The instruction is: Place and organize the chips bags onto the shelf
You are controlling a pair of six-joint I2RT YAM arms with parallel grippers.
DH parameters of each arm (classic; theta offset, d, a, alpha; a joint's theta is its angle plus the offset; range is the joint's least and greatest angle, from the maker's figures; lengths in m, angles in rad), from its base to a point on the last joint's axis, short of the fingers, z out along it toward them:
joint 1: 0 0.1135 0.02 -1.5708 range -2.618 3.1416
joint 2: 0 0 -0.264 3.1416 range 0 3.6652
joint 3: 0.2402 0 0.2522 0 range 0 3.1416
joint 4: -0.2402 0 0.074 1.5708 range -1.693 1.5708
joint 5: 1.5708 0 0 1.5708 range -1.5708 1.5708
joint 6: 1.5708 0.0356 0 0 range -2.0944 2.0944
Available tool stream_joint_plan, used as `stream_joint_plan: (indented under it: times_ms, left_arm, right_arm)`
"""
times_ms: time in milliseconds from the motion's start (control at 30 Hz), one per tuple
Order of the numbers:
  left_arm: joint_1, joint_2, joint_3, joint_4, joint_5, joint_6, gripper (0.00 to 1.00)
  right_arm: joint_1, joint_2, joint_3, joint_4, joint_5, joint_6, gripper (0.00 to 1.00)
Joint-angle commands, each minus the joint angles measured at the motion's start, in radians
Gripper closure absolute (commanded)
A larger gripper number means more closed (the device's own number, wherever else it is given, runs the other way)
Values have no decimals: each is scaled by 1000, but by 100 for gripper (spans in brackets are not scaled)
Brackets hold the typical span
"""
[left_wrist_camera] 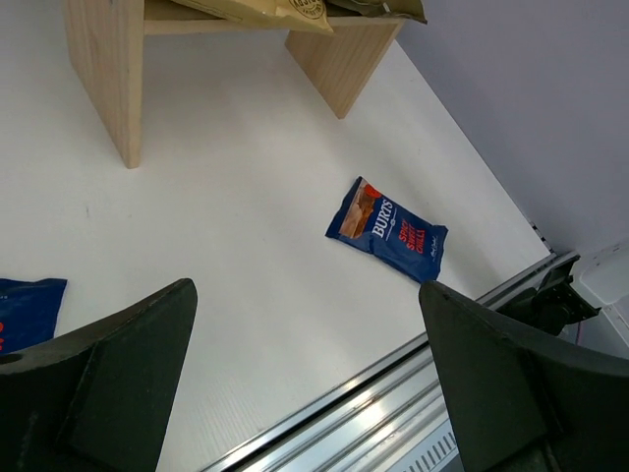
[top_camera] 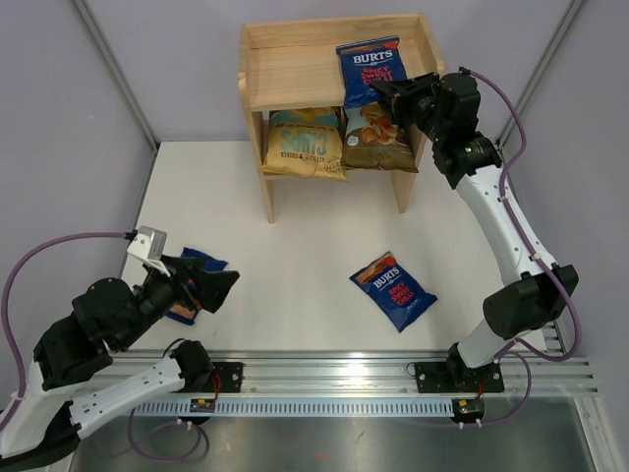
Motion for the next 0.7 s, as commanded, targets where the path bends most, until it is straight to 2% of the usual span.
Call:
stream_joint_plan:
  times_ms: [0,200,500,600,667]
  left_arm:
    - [0,-26,-24,-11,5,36,1]
    - [0,-77,-50,-11,8,17,1]
    - [0,-112,-78,-7,14,-1,1]
    - [0,-117,-81,-7,16,0,1]
    - [0,-120,-83,-6,18,-3,1]
  right_arm:
    - [-5,-3,81,-58,62,73,88]
    - [-34,67,207,-153,99,112,88]
    - [-77,129,302,-242,100,124,87]
    - [-80,124,291,-247,104,118,84]
    - [-79,118,293,-254,108,101,74]
